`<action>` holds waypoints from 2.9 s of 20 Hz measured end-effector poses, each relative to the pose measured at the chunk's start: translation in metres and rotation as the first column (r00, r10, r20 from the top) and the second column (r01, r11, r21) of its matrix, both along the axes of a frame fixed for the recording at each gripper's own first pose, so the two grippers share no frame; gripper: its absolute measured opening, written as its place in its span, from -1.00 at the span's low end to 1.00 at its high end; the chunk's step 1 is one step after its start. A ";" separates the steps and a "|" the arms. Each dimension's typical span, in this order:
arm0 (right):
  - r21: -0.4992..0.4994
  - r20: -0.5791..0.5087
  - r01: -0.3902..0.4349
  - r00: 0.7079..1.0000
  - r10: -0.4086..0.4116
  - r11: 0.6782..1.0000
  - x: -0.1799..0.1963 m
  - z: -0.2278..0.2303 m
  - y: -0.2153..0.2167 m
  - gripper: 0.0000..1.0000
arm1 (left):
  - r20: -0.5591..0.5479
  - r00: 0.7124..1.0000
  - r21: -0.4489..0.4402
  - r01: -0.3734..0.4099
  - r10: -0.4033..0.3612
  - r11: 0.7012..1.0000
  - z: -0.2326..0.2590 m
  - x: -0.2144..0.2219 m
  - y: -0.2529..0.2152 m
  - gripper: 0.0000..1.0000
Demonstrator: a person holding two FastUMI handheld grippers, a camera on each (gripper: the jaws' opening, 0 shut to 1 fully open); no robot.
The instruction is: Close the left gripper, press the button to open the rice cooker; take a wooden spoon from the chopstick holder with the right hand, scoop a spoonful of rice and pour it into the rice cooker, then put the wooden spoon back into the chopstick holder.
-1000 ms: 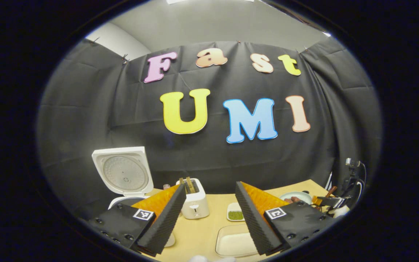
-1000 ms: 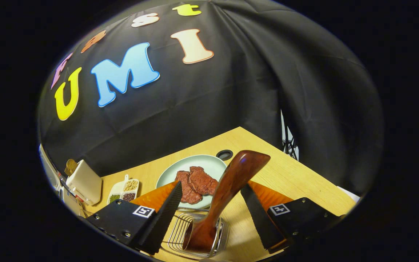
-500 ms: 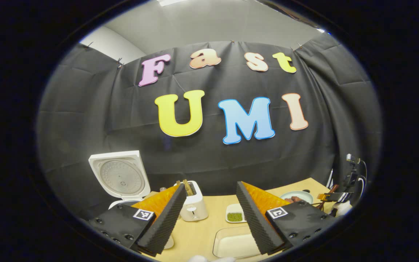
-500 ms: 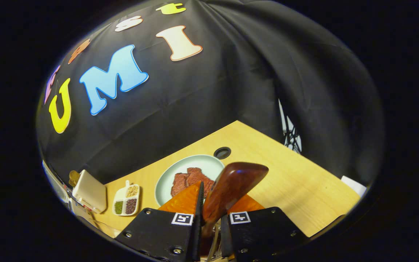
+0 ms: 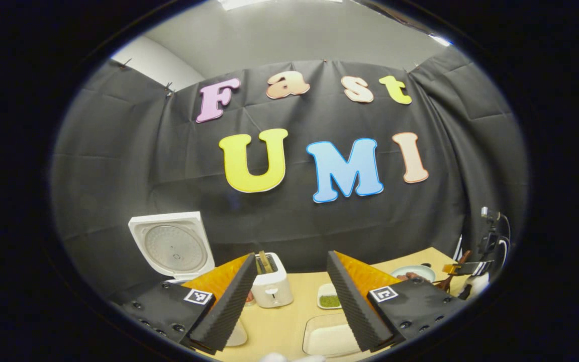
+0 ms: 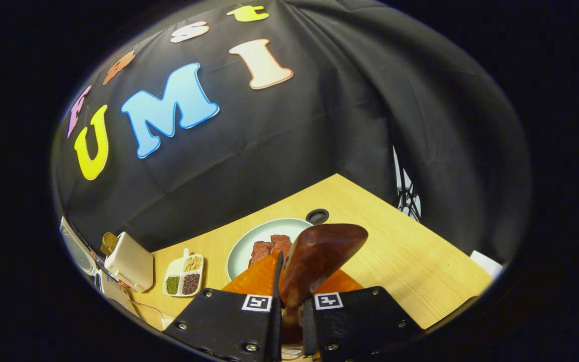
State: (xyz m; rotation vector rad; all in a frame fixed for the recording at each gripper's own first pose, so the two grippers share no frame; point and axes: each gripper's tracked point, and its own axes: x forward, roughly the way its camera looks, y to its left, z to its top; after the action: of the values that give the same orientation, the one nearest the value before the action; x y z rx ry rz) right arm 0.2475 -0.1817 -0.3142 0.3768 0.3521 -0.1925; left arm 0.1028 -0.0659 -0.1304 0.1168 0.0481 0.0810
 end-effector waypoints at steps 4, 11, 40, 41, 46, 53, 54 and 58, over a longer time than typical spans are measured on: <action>-0.121 0.051 -0.018 0.998 0.024 0.993 -0.008 0.062 0.011 -0.67 | 0.018 1.000 0.013 -0.012 0.012 1.000 0.013 -0.013 0.019 0.99; -0.190 0.193 -0.116 0.969 0.152 0.975 -0.033 0.190 0.091 -0.67 | 0.039 0.997 -0.003 -0.064 0.064 0.998 0.031 -0.042 0.075 0.97; -0.706 -0.164 -0.419 0.881 0.443 0.571 -0.058 -0.013 0.302 -0.66 | -0.001 0.987 0.034 -0.162 0.162 0.986 0.005 -0.105 0.173 0.92; -0.695 -0.176 -0.428 0.880 0.441 0.577 -0.058 -0.021 0.302 -0.66 | -0.005 0.987 0.036 -0.163 0.163 0.986 0.003 -0.105 0.174 0.92; -0.632 -0.202 -0.460 0.875 0.440 0.624 -0.066 -0.035 0.307 -0.66 | -0.019 0.987 0.049 -0.159 0.160 0.986 -0.002 -0.101 0.176 0.99; -0.434 -0.195 -0.497 0.866 0.460 0.752 -0.070 -0.046 0.333 -0.66 | -0.028 0.988 0.049 -0.152 0.153 0.987 -0.002 -0.097 0.179 0.95; -0.400 -0.192 -0.500 0.866 0.462 0.769 -0.072 -0.046 0.338 -0.66 | -0.028 0.988 0.052 -0.151 0.153 0.987 -0.001 -0.097 0.179 0.92; -0.244 -0.173 -0.520 0.854 0.491 0.819 -0.076 -0.049 0.365 -0.66 | -0.026 0.987 0.058 -0.156 0.158 0.986 0.001 -0.098 0.183 0.95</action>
State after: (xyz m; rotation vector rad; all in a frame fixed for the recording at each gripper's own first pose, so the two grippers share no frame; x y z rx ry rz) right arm 0.1717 0.1831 -0.3633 -0.0219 0.5082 0.2646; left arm 0.0049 0.1172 -0.1296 0.1704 0.0859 0.2383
